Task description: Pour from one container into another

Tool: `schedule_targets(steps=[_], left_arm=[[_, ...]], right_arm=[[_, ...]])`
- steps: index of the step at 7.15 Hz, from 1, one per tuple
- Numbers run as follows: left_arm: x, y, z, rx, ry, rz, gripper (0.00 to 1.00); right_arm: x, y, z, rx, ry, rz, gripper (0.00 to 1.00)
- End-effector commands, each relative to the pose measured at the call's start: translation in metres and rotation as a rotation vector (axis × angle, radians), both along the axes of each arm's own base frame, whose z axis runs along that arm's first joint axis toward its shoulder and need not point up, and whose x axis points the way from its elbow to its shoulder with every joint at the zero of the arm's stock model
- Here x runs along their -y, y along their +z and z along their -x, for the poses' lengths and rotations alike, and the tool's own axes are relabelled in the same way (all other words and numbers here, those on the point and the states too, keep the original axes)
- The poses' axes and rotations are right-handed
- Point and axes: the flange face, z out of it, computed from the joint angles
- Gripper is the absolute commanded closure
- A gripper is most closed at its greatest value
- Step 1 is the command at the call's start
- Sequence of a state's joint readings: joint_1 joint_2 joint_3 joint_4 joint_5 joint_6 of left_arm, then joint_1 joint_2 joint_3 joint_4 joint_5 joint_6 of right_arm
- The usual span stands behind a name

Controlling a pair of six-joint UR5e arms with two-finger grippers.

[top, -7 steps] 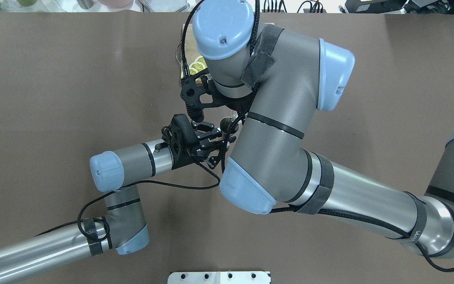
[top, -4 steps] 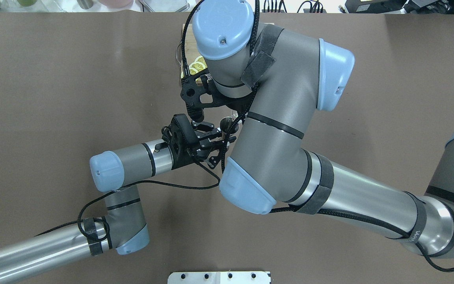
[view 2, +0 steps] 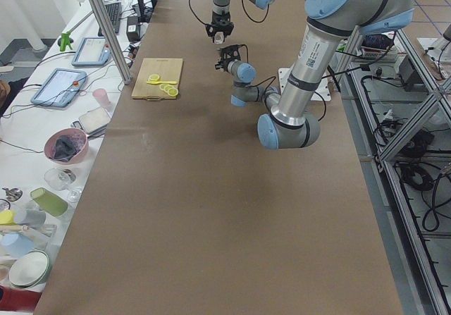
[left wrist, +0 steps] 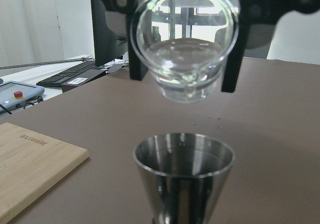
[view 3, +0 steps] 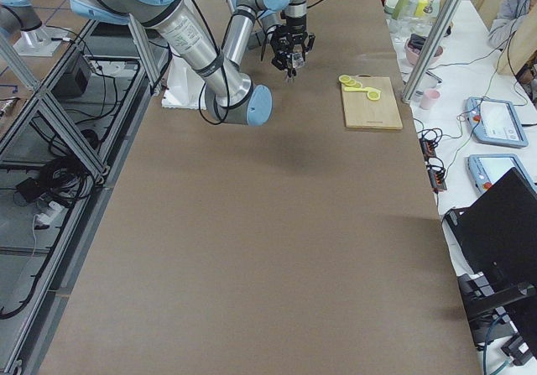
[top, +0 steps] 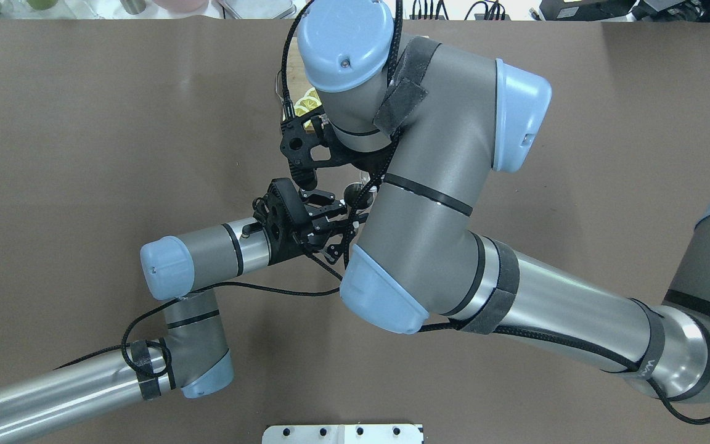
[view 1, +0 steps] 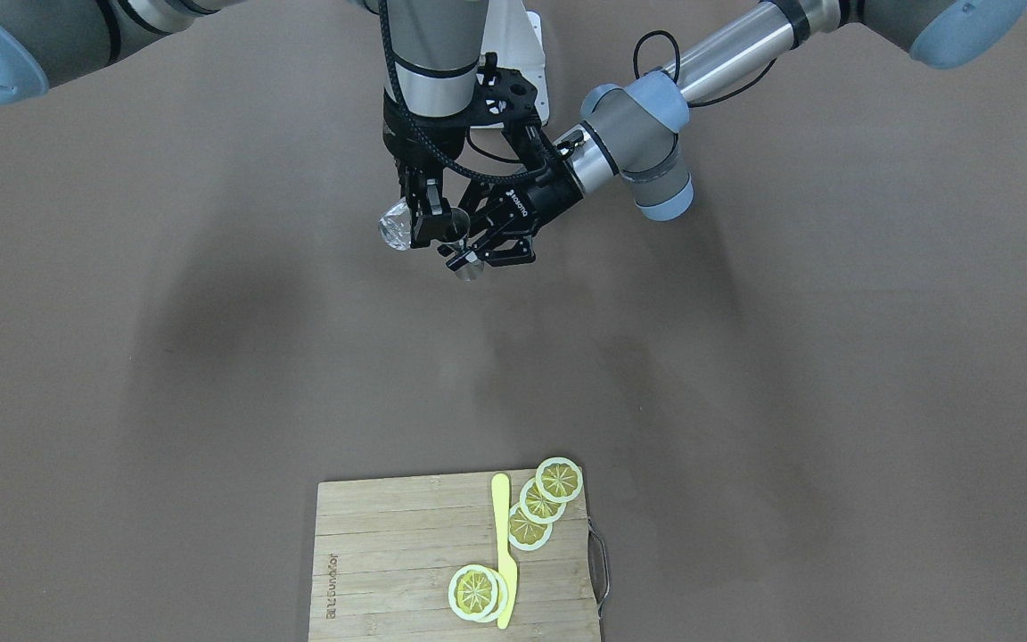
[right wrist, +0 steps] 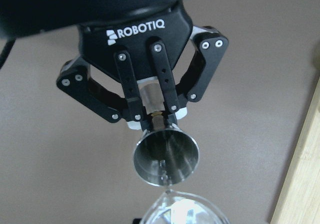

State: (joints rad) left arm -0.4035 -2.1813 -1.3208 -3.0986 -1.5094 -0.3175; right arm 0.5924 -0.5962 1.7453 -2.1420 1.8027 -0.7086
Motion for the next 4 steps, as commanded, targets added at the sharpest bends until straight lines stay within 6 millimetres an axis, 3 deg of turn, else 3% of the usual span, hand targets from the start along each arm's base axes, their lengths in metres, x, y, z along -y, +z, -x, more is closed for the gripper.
schedule_targets(steps=[1,4], left_arm=[[0.0,0.0,0.0,0.0,0.0,0.0,1.0],[0.0,0.0,0.0,0.001,0.0,-0.001,1.0]], right_arm=[[-0.0003,-0.0029,-0.0029,0.01,0.0,-0.002,1.0],[-0.0016,-0.0084,-0.0073,0.043,-0.008,0.016,1.0]])
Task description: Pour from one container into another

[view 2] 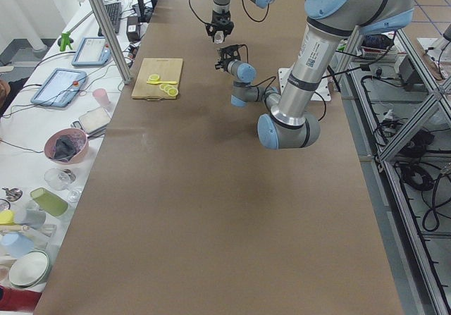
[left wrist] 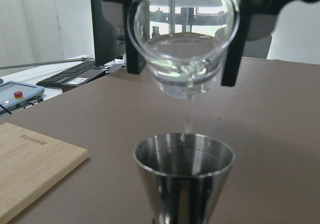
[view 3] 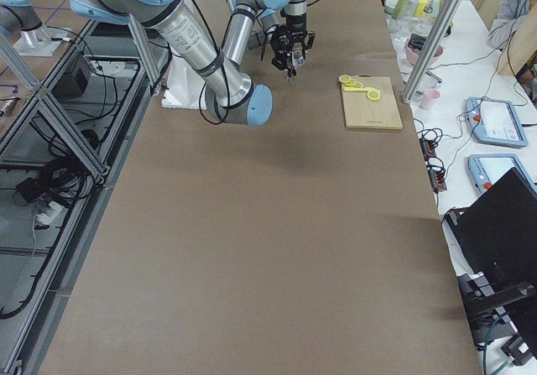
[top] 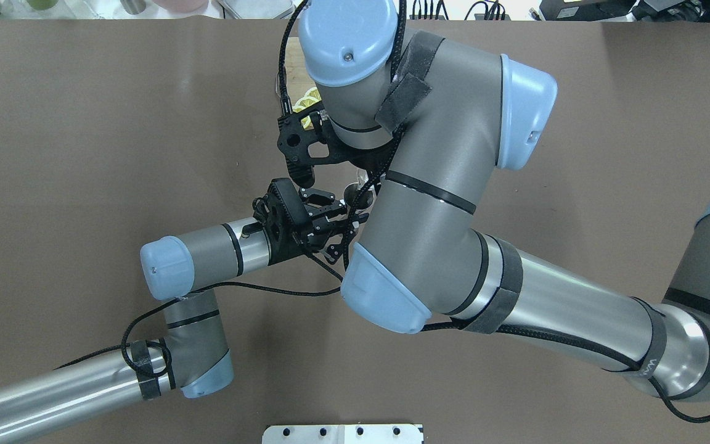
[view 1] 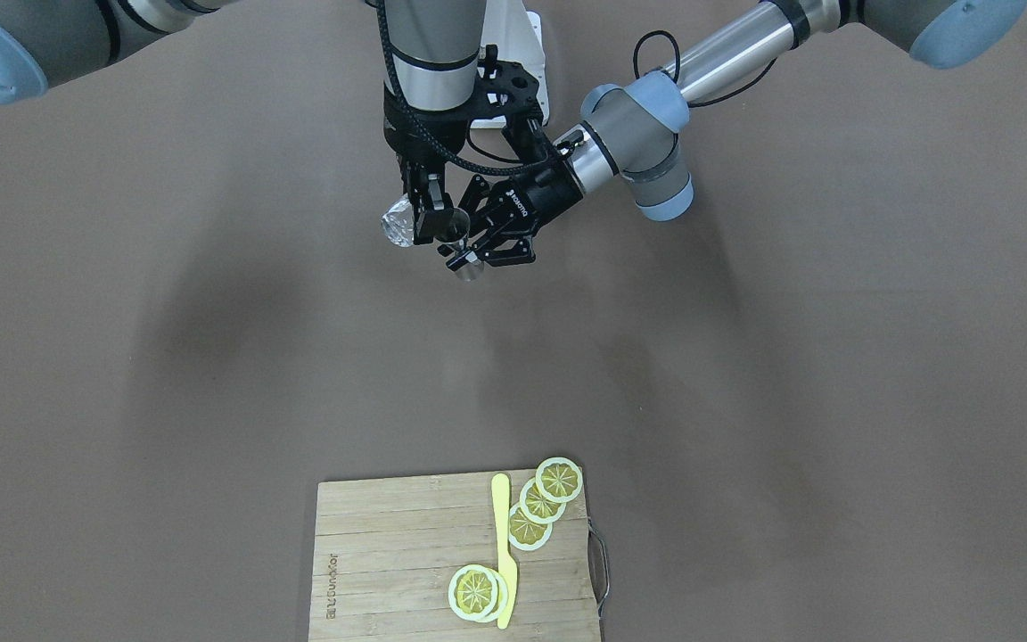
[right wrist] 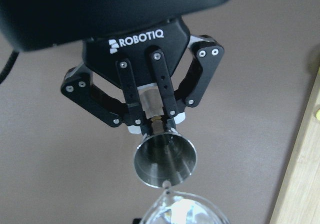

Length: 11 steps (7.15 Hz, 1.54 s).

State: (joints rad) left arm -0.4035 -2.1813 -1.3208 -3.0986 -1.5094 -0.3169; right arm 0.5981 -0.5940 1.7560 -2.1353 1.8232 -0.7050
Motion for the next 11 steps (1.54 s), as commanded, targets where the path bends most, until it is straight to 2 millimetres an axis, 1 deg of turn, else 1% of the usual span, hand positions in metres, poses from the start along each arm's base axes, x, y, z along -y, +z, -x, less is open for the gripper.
schedule_targets(steps=[1,4,5,6,7,8,9,11], left_arm=[[0.0,0.0,0.0,0.0,0.0,-0.001,1.0],[0.0,0.001,-0.001,0.014,-0.004,-0.008,1.0],[0.0,0.001,-0.001,0.014,-0.004,-0.008,1.0],[0.0,0.0,-0.001,0.013,-0.004,-0.008,1.0],[0.0,0.001,-0.001,0.014,-0.004,-0.008,1.0],[0.001,0.001,0.0,0.015,-0.007,-0.008,1.0],[0.001,0.002,0.0,0.016,-0.007,-0.008,1.0],[0.001,0.002,0.001,0.013,-0.007,-0.008,1.0]], right_arm=[[-0.002,-0.006,-0.008,0.033,-0.006,0.013,1.0],[0.008,-0.01,-0.024,0.08,0.005,0.032,1.0],[0.012,-0.009,-0.033,0.1,0.009,0.04,1.0],[0.019,-0.008,-0.046,0.129,0.018,0.046,1.0],[0.025,-0.002,-0.061,0.149,0.028,0.049,1.0],[0.027,0.009,-0.077,0.167,0.035,0.062,1.0],[0.03,0.027,-0.102,0.197,0.046,0.075,1.0],[0.043,0.062,-0.149,0.268,0.065,0.099,1.0]])
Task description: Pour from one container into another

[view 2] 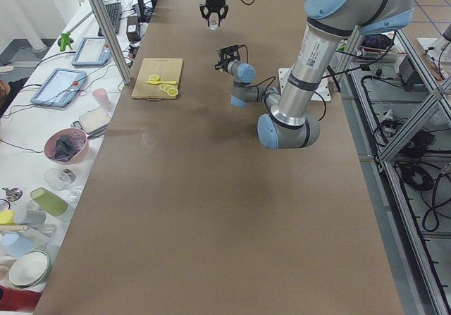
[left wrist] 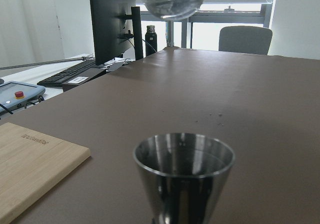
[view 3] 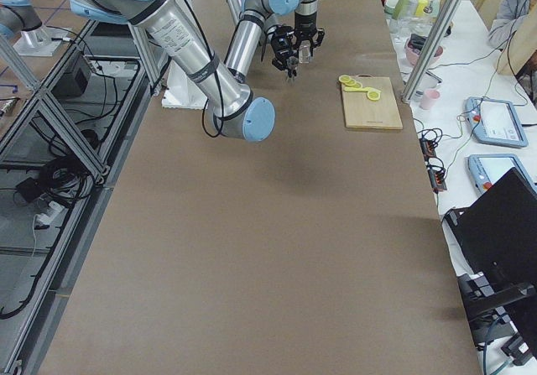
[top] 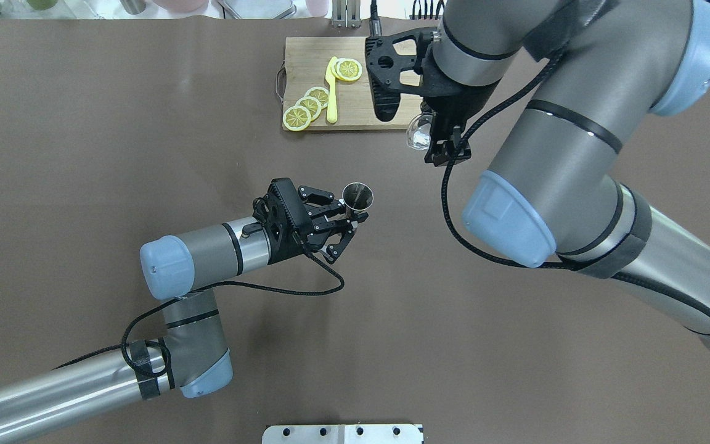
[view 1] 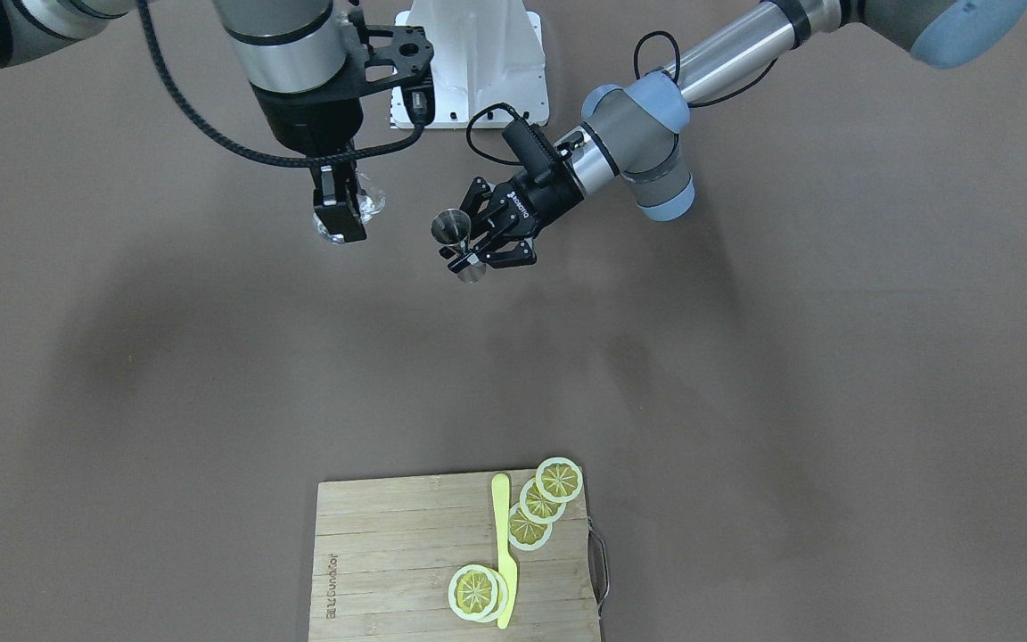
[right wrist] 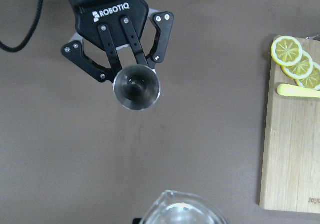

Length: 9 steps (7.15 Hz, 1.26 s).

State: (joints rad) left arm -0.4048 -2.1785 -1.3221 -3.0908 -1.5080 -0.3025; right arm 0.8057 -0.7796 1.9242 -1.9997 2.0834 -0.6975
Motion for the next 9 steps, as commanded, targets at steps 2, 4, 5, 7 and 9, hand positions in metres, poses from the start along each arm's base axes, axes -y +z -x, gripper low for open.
schedule_targets(steps=[2,4,5,7,9], left_arm=[[0.0,0.001,0.0,0.003,-0.001,-0.002,1.0],[0.002,0.002,0.002,0.011,-0.011,-0.017,1.0],[0.003,0.003,0.004,0.015,-0.022,-0.025,1.0],[0.003,-0.001,0.023,0.008,-0.104,-0.058,1.0],[0.013,-0.008,0.027,0.054,-0.162,-0.022,1.0]], right_arm=[[0.024,0.052,-0.068,0.11,0.028,0.045,1.0],[0.032,0.095,-0.1,0.173,0.036,0.064,1.0],[0.035,0.117,-0.119,0.2,0.043,0.082,1.0],[0.042,0.154,-0.157,0.255,0.053,0.124,1.0],[0.058,0.18,-0.186,0.303,0.062,0.184,1.0]])
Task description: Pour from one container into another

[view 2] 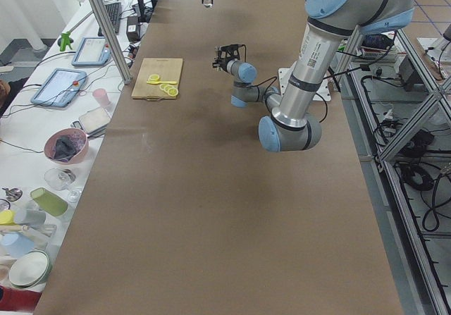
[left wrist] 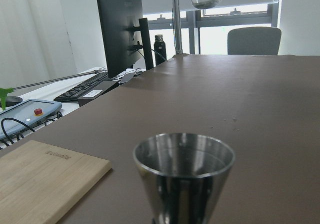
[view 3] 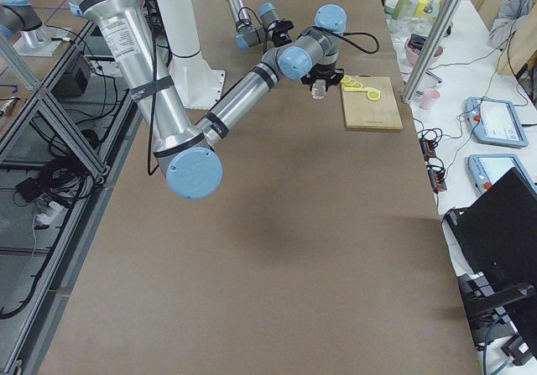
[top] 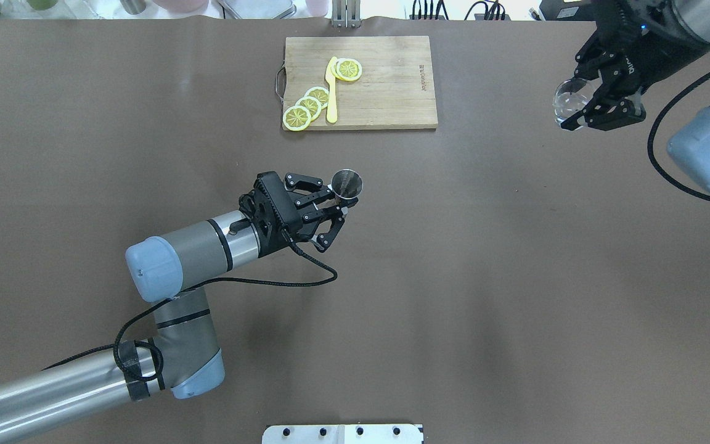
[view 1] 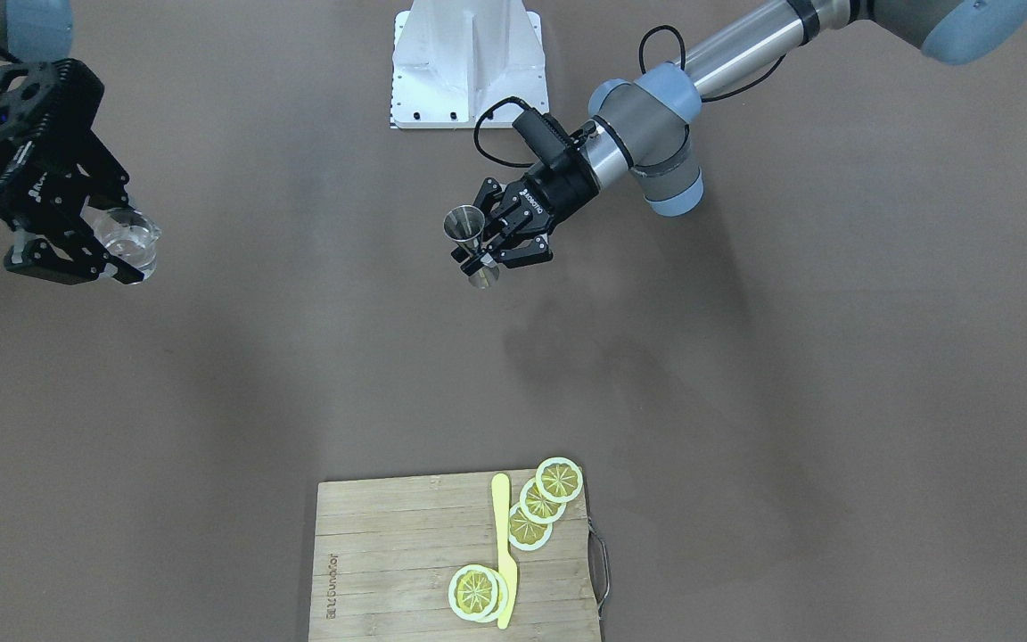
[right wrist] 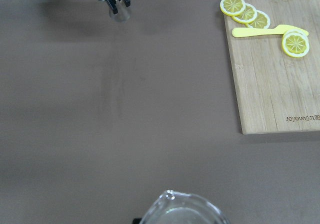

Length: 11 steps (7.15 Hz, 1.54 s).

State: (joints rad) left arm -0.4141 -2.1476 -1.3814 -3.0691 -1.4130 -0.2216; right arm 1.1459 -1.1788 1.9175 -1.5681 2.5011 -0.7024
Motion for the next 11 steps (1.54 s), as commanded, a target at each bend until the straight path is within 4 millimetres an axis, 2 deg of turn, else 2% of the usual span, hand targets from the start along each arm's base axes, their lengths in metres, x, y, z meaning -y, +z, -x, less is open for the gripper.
schedule_targets(steps=[1,2,3,4,5,6,8,10,11], left_arm=[[0.014,-0.007,0.008,0.078,-0.1,0.057,1.0],[0.027,-0.004,0.017,0.087,-0.155,0.074,1.0],[0.04,0.0,0.024,0.109,-0.182,0.087,1.0],[0.045,0.006,0.034,0.11,-0.199,0.096,1.0],[0.038,0.022,0.055,0.105,-0.223,0.105,1.0],[0.04,0.023,0.061,0.091,-0.261,0.113,1.0],[0.04,0.031,0.056,0.107,-0.271,0.119,1.0],[0.036,0.035,0.054,0.096,-0.268,0.136,1.0],[0.037,0.043,0.051,0.087,-0.257,0.17,1.0]], right_arm=[[0.019,0.027,-0.027,0.057,0.0,0.051,1.0],[0.019,0.046,-0.035,0.073,-0.001,0.06,1.0],[0.021,0.074,-0.045,0.09,0.004,0.058,1.0],[0.021,0.108,-0.061,0.111,0.011,0.076,1.0],[0.012,0.132,-0.069,0.111,0.02,0.077,1.0],[0.007,0.151,-0.074,0.114,0.025,0.064,1.0],[-0.003,0.176,-0.08,0.094,0.051,0.042,1.0],[-0.001,0.203,-0.082,0.082,0.077,0.013,1.0],[0.0,0.215,-0.082,0.091,0.08,-0.009,1.0]])
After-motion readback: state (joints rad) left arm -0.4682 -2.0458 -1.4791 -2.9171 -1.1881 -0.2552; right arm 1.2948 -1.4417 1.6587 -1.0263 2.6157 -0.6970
